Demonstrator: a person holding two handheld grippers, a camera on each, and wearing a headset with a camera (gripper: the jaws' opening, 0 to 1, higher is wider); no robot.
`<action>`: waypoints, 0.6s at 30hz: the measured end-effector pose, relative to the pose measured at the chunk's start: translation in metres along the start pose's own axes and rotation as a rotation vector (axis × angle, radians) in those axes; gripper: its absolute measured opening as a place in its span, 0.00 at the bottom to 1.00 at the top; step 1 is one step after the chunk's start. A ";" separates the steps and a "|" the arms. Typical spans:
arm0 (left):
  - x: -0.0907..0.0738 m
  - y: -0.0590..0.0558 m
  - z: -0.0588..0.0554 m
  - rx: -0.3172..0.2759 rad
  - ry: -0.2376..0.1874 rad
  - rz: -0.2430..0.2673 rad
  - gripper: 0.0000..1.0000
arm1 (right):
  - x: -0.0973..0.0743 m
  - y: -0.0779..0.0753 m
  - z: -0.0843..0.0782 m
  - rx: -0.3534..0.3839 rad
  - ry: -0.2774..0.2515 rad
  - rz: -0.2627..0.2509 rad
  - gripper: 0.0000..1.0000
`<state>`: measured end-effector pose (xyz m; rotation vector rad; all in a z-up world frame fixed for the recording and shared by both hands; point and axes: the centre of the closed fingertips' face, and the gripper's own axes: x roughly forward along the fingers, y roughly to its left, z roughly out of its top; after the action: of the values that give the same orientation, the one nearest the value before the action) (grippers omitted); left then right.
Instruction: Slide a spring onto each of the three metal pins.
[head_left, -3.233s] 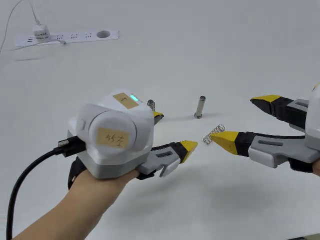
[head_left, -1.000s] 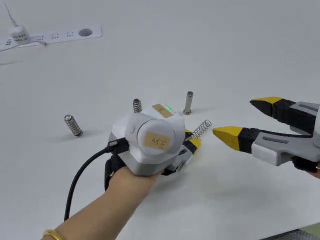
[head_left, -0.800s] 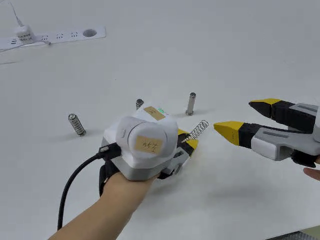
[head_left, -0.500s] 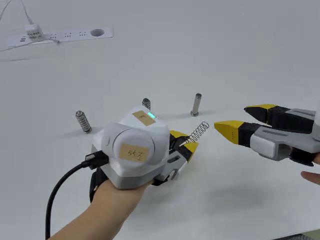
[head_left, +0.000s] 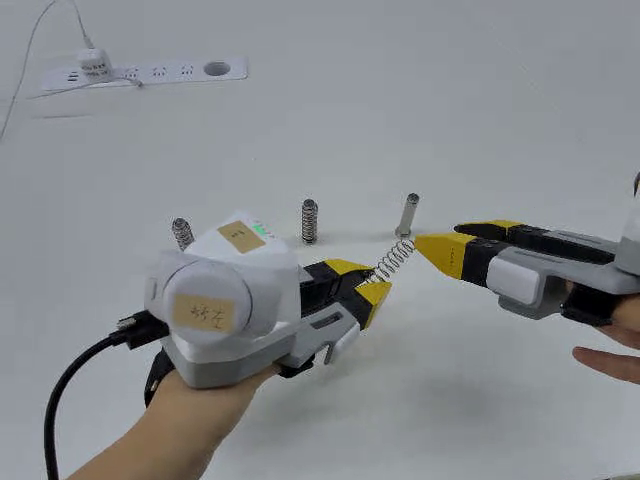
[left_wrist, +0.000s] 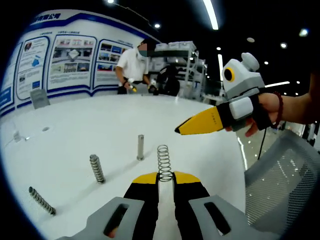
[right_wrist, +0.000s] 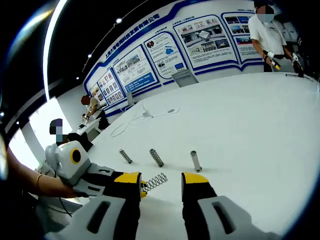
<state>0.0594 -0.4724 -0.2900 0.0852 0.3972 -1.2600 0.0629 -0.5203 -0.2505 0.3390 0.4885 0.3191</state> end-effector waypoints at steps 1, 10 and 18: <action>-0.003 -0.001 0.001 0.001 -0.005 -0.003 0.10 | 0.001 0.002 0.000 0.001 0.001 0.004 0.33; -0.015 -0.007 0.007 0.024 -0.027 -0.030 0.10 | 0.005 0.015 -0.005 0.030 0.022 0.053 0.29; -0.021 -0.008 0.013 0.045 -0.044 -0.042 0.10 | 0.007 0.027 -0.008 0.104 0.041 0.105 0.25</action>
<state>0.0500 -0.4595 -0.2693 0.0877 0.3338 -1.3106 0.0594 -0.4916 -0.2492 0.4610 0.5297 0.4036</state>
